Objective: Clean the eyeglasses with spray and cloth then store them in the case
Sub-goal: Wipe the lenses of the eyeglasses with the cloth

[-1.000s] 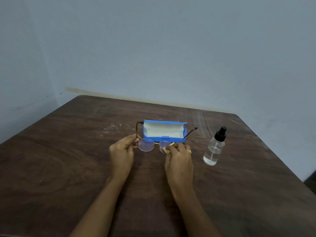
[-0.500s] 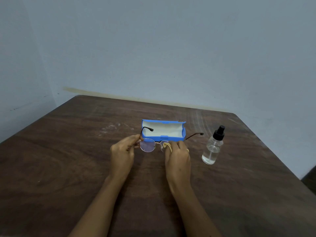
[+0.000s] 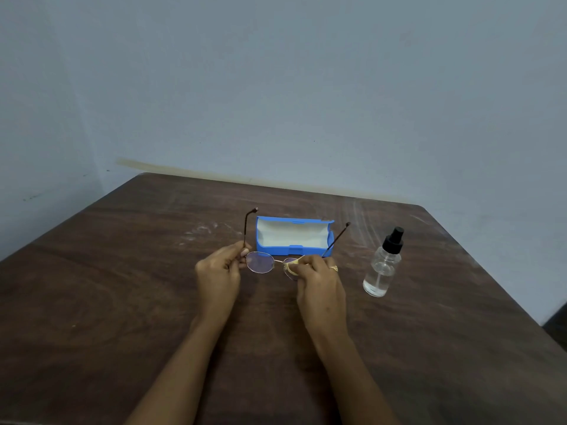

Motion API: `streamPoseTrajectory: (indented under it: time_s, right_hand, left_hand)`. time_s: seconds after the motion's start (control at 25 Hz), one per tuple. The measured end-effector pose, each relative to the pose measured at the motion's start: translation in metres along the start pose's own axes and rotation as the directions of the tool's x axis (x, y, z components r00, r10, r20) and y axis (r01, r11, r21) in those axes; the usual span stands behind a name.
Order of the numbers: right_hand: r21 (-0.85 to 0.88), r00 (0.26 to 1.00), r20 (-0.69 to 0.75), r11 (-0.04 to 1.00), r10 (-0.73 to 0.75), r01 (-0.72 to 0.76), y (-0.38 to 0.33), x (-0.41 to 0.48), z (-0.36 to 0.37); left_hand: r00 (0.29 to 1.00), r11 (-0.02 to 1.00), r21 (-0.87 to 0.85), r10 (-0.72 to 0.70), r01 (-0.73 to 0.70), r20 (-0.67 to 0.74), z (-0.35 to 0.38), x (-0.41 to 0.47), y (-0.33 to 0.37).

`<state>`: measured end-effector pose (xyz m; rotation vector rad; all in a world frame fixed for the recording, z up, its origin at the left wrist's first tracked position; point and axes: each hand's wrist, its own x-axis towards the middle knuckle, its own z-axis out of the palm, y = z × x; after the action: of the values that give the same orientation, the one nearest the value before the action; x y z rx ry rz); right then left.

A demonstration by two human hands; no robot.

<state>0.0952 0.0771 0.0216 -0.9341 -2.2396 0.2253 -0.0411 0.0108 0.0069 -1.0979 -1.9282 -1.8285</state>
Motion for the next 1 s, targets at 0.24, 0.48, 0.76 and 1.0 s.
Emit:
streamPoseTrajectory:
  time_s: [0.24, 0.48, 0.76, 1.0]
  right_hand:
    - [0.119, 0.99, 0.028, 0.984, -0.139, 0.135, 0.009, 0.002, -0.01]
    - [0.157, 0.984, -0.025, 0.972, -0.176, 0.178, 0.014, 0.0, -0.013]
    - [0.109, 0.998, -0.061, 0.994, -0.003, 0.01, 0.009, -0.003, -0.007]
    - [0.08, 0.998, -0.061, 0.997, -0.012, 0.017, 0.006, -0.002, -0.009]
  left_hand:
    - [0.998, 0.999, -0.007, -0.05, 0.05, -0.034, 0.0, 0.002, -0.002]
    - [0.998, 0.998, -0.047, -0.042, 0.04, -0.05, 0.0, 0.002, -0.002]
    - [0.998, 0.997, 0.038, 0.067, -0.067, 0.006, -0.002, 0.0, -0.001]
    - [0.995, 0.992, 0.08, 0.101, -0.102, 0.02, -0.003, 0.0, -0.002]
